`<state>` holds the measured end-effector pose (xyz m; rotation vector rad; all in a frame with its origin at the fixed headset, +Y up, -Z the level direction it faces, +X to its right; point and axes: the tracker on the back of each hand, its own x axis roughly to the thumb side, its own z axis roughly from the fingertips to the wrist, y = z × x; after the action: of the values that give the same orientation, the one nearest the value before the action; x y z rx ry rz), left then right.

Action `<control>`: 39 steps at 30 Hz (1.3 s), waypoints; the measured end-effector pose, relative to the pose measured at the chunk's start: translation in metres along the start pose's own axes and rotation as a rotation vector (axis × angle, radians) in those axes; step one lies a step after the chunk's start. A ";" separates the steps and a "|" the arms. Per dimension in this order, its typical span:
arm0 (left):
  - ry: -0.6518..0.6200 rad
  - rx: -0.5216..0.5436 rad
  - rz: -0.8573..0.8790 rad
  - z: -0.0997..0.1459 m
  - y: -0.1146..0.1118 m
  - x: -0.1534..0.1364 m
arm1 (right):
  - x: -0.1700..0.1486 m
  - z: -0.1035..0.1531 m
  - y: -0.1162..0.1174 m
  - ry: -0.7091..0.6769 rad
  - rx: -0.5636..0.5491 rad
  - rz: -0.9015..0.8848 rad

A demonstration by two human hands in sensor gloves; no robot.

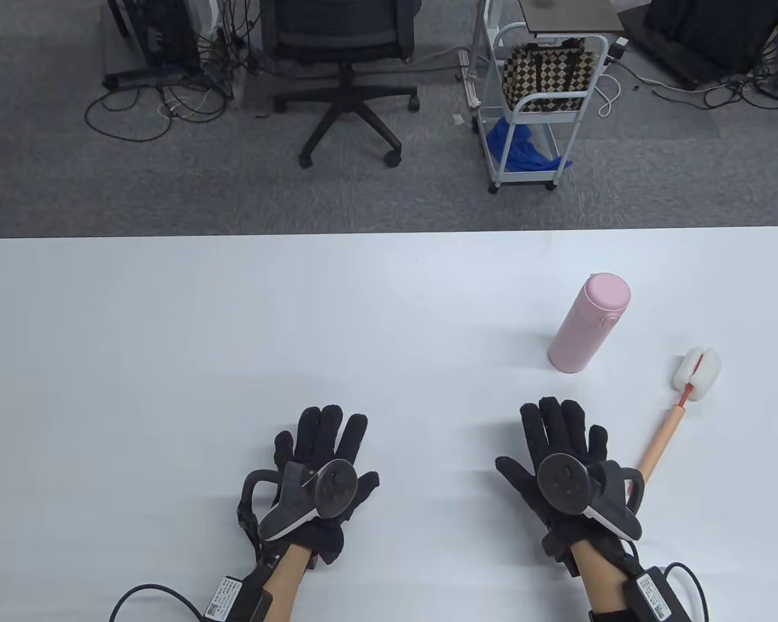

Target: Insert cup brush into the thermos (Clean the thermos with cup brush)

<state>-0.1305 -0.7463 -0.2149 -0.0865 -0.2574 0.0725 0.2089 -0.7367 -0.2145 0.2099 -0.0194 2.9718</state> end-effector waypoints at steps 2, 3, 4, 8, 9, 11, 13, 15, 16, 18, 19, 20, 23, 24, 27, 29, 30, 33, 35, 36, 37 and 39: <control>-0.002 -0.001 0.001 0.001 0.000 0.000 | -0.001 0.000 0.002 0.000 0.007 0.004; -0.001 0.001 0.003 0.001 0.000 -0.001 | -0.001 0.000 0.003 0.000 0.010 0.000; -0.001 0.000 0.003 0.001 0.000 -0.001 | -0.002 0.000 0.004 0.001 0.014 -0.008; -0.002 -0.010 0.016 -0.002 -0.002 -0.001 | -0.005 -0.002 0.003 0.014 0.014 -0.065; -0.003 -0.012 0.012 -0.002 -0.001 -0.001 | -0.007 -0.001 0.003 0.021 0.009 -0.096; -0.010 -0.013 0.012 -0.001 -0.001 0.000 | -0.011 0.001 0.003 0.040 -0.005 -0.143; -0.017 -0.007 0.017 0.000 0.000 0.001 | -0.014 0.003 0.002 0.046 -0.029 -0.213; -0.022 -0.007 0.018 0.000 0.000 0.002 | -0.022 0.005 -0.001 0.096 -0.097 -0.292; -0.027 -0.005 0.023 0.001 0.001 0.003 | -0.029 0.006 -0.003 0.137 -0.147 -0.366; -0.038 -0.003 0.027 0.002 0.002 0.004 | -0.042 0.006 -0.005 0.224 -0.222 -0.513; -0.040 -0.003 0.027 0.003 0.002 0.004 | -0.049 0.005 -0.006 0.266 -0.234 -0.573; -0.042 -0.004 0.029 0.003 0.003 0.004 | -0.059 0.002 -0.007 0.314 -0.247 -0.677; -0.042 0.016 0.038 0.004 0.007 0.005 | -0.076 -0.010 -0.011 0.391 -0.257 -0.784; -0.045 0.024 0.041 0.004 0.008 0.005 | -0.084 -0.019 -0.013 0.432 -0.242 -0.799; -0.050 0.013 0.039 0.003 0.007 0.007 | -0.099 -0.038 -0.014 0.505 -0.251 -0.870; -0.049 0.000 0.035 0.002 0.006 0.007 | -0.108 -0.050 -0.013 0.547 -0.262 -0.903; -0.050 -0.005 0.032 0.001 0.006 0.006 | -0.111 -0.058 -0.013 0.557 -0.266 -0.919; -0.048 -0.006 0.033 0.000 0.006 0.006 | -0.119 -0.075 -0.010 0.557 -0.274 -0.930; -0.051 -0.011 0.024 0.000 0.006 0.007 | -0.123 -0.085 -0.008 0.563 -0.292 -0.950; -0.055 -0.008 0.015 0.001 0.007 0.009 | -0.124 -0.091 -0.006 0.553 -0.288 -0.963; -0.059 -0.005 0.012 0.001 0.007 0.010 | -0.125 -0.094 -0.005 0.553 -0.283 -0.966; -0.069 0.007 0.002 0.001 0.009 0.012 | -0.127 -0.104 -0.002 0.525 -0.263 -0.982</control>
<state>-0.1195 -0.7363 -0.2115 -0.0774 -0.3260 0.0785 0.3183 -0.7529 -0.3355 -0.4636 -0.1820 1.9362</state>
